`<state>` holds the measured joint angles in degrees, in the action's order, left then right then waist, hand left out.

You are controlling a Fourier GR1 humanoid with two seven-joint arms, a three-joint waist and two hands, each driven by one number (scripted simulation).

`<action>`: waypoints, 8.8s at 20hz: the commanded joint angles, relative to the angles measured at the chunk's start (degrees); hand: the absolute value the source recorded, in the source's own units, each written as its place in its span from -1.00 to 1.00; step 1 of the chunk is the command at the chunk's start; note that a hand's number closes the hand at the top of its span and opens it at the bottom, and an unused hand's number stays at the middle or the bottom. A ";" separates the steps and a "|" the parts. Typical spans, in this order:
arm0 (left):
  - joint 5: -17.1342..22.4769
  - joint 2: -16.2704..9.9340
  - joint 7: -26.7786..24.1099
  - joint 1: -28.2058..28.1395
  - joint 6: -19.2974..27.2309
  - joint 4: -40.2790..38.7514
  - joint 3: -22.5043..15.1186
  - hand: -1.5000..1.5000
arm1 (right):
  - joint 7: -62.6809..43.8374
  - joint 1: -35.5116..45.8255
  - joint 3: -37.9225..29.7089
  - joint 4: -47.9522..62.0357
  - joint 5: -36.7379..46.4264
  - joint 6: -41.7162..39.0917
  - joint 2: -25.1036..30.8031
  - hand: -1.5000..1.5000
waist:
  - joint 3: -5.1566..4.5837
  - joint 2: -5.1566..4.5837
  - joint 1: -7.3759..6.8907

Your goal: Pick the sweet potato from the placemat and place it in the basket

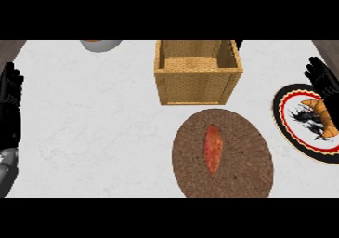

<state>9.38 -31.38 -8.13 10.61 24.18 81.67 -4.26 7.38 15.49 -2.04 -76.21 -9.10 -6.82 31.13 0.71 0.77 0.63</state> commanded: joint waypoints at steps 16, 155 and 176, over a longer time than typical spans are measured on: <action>5.35 2.70 2.69 -0.24 -18.87 4.92 -10.00 0.00 | -8.40 -4.99 30.10 -15.59 28.66 25.57 -28.44 -1.00 | -0.94 -0.21 0.07; -14.52 22.45 10.67 1.77 -36.58 7.96 5.70 0.00 | -61.82 16.17 63.93 -25.48 53.10 34.27 -31.12 1.00 | -0.67 -0.43 -2.07; -15.68 22.73 8.24 2.47 -35.40 5.98 6.73 0.00 | -80.56 44.07 42.37 -20.05 53.72 25.31 -31.09 1.00 | -0.82 -0.81 -1.33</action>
<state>-4.72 -9.67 0.99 10.86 -12.81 89.78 2.99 -66.06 54.17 44.66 -102.31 46.03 17.58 0.67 -0.10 0.26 -0.77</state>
